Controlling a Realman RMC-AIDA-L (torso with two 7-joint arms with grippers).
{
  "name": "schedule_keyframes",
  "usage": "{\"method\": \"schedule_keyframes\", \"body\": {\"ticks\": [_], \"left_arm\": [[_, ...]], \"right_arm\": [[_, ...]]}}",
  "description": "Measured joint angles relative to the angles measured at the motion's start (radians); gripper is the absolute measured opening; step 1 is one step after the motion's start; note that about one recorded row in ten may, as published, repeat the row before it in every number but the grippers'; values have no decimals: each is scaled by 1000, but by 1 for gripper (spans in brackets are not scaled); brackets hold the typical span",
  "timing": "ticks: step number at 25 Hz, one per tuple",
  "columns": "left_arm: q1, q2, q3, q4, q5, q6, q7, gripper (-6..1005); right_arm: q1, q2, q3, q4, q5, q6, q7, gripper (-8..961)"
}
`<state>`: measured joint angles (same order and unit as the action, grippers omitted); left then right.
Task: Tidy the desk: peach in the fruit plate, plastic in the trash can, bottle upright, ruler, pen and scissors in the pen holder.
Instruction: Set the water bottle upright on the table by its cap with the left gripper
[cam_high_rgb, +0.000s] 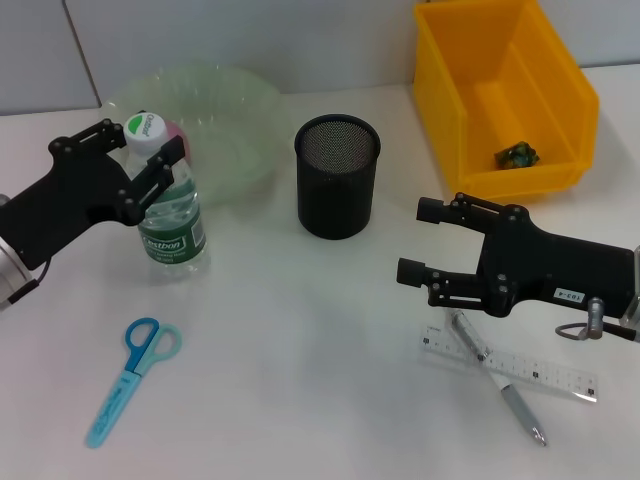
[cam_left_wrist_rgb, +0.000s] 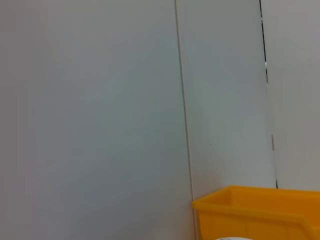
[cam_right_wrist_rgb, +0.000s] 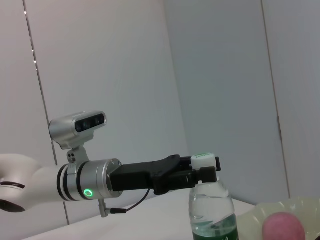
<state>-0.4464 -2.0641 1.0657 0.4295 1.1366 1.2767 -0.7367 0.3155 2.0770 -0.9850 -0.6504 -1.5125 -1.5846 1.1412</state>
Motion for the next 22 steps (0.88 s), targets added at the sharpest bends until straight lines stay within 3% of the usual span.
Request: {"method": "schedule_keyframes", "body": {"ticks": [22], "left_arm": [[-15, -5, 13, -50, 1, -1, 43, 443]], "right_arm": [[-5, 0, -1, 3, 0, -2, -4, 833]]}}
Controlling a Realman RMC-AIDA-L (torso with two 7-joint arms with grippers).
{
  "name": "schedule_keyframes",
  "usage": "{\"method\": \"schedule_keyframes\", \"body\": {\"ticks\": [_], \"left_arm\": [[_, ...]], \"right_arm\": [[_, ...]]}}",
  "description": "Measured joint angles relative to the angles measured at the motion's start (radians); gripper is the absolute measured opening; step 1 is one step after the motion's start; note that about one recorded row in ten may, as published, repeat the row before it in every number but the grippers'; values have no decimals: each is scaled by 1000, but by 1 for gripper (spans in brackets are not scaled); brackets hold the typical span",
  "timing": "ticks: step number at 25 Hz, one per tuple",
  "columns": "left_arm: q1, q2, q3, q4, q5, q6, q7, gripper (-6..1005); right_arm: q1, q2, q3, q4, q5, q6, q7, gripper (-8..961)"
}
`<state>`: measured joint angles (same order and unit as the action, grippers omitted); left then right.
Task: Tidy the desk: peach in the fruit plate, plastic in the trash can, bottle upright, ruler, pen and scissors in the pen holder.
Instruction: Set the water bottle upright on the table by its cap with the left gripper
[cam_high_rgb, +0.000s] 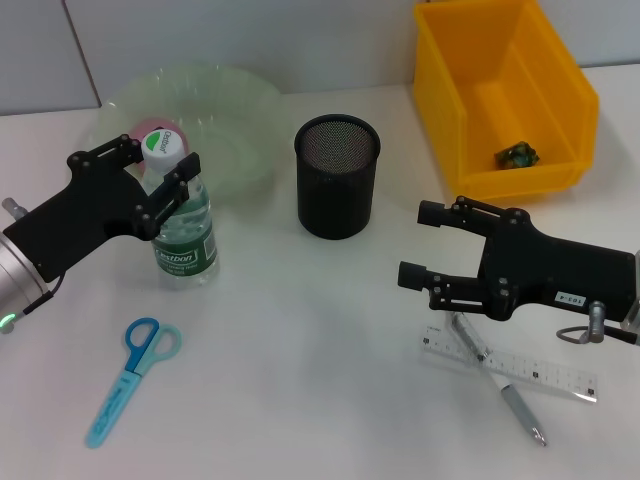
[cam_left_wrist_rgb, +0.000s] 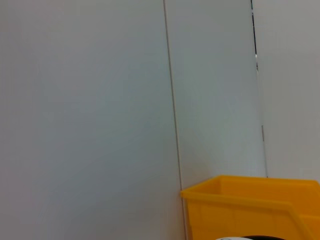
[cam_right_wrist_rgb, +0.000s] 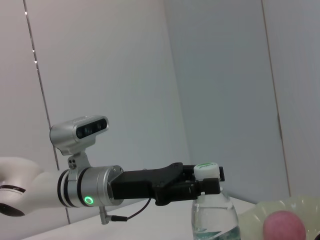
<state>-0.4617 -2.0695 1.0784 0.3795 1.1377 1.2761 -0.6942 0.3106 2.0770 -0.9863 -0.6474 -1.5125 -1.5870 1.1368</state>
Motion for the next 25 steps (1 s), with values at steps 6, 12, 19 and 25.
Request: {"method": "schedule_keyframes", "body": {"ticks": [6, 12, 19, 25], "left_arm": [[-2, -1, 1, -3, -1, 0, 4, 443], [-1, -2, 2, -4, -7, -3, 1, 443], [0, -3, 2, -4, -10, 8, -2, 444], [3, -1, 3, 6, -10, 27, -9, 734]], "right_arm": [[1, 0, -2, 0, 0, 0, -2, 832], [0, 0, -2, 0, 0, -3, -3, 832], [-3, 0, -1, 0, 0, -7, -3, 832], [-4, 0, -1, 0, 0, -8, -3, 833]]}}
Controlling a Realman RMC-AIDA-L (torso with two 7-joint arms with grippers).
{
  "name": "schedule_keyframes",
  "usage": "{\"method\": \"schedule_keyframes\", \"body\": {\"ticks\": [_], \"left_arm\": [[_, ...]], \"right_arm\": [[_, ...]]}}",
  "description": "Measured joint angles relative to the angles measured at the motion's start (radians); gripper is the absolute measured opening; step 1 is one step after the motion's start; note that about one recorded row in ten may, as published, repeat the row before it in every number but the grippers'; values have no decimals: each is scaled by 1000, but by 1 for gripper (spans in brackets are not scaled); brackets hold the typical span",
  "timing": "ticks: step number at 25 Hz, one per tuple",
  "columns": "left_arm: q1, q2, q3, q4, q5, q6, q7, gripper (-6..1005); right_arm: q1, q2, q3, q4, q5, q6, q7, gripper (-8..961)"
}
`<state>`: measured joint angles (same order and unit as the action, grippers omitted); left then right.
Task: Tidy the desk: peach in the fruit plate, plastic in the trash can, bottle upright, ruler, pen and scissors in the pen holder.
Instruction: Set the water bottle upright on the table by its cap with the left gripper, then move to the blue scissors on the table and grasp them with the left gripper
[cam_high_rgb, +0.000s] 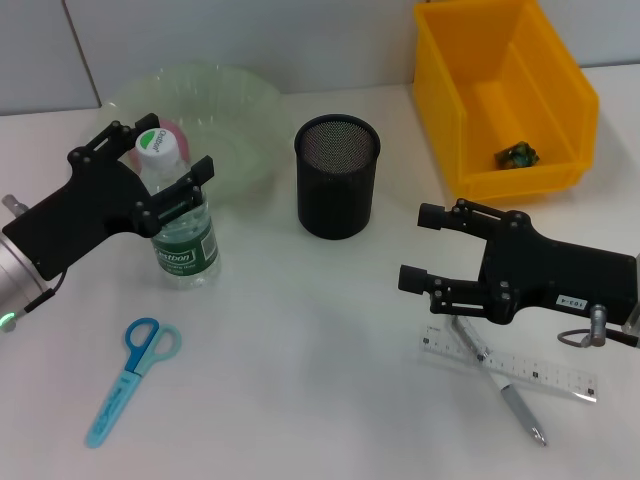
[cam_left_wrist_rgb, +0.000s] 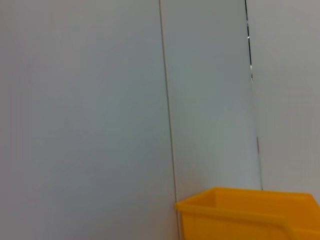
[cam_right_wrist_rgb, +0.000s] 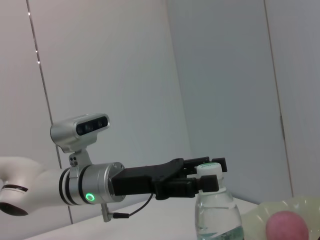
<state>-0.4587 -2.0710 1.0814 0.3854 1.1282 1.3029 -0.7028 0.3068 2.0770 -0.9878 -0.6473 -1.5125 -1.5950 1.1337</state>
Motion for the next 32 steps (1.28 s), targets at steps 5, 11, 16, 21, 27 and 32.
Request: {"method": "schedule_keyframes", "body": {"ticks": [5, 11, 16, 21, 27, 32], "left_arm": [[13, 4, -9, 10, 0, 13, -19, 808], [90, 4, -11, 91, 1, 101, -82, 806], [194, -3, -5, 180, -19, 197, -103, 804], [243, -4, 11, 198, -66, 180, -104, 803], [295, 0, 102, 287, -54, 110, -221, 801], [437, -5, 291, 532, -92, -57, -265, 801]], "right_arm": [[0, 0, 0, 0, 0, 0, 0, 833], [-3, 1, 8, 0, 1, -2, 1, 833], [-11, 2, 12, -4, 9, -2, -6, 833], [-12, 2, 13, -2, 10, 0, -21, 833], [-14, -1, 14, -21, -32, -1, 26, 832], [-34, -7, 24, -105, -157, -2, 115, 832]]}}
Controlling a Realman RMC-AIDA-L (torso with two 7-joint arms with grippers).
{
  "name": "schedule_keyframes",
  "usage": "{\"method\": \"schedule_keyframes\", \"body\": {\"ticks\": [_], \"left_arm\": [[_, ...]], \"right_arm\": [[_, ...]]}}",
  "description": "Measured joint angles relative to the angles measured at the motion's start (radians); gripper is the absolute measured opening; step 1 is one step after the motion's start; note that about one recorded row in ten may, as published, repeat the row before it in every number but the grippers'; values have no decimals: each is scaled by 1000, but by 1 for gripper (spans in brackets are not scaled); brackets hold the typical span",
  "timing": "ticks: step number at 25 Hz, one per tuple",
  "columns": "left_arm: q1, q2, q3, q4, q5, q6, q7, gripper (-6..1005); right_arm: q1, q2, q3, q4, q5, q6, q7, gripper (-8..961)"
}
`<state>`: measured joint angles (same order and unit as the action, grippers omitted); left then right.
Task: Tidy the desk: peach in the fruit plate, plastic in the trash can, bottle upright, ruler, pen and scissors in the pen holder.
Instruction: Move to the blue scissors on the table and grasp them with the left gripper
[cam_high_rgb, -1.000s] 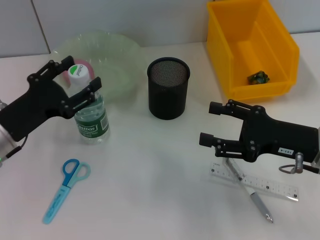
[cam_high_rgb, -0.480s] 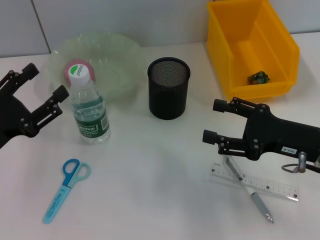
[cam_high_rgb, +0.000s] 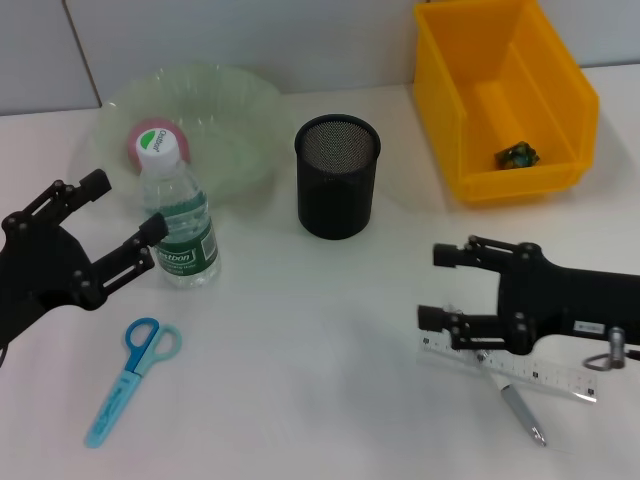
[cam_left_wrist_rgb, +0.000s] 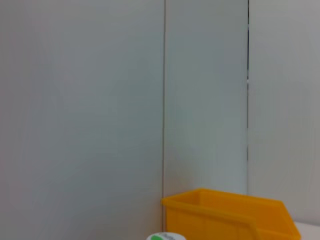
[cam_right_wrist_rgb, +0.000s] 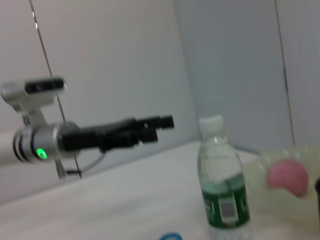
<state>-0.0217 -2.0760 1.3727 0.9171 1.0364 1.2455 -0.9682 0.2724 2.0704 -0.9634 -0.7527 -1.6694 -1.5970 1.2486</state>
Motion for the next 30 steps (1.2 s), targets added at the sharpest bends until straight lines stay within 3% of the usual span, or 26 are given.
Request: {"method": "schedule_keyframes", "body": {"ticks": [3, 13, 24, 30], "left_arm": [[92, 6, 120, 176, -36, -145, -41, 800], [226, 8, 235, 473, 81, -364, -274, 798], [298, 8, 291, 609, 103, -539, -316, 796], [309, 2, 328, 607, 80, -577, -159, 795]], "right_arm": [[-20, 4, 27, -84, -61, -7, 62, 832], [-32, 3, 30, -140, -92, -13, 108, 833], [-28, 2, 31, -141, -103, -14, 109, 832], [-26, 2, 31, -144, -105, -14, 110, 832]]}}
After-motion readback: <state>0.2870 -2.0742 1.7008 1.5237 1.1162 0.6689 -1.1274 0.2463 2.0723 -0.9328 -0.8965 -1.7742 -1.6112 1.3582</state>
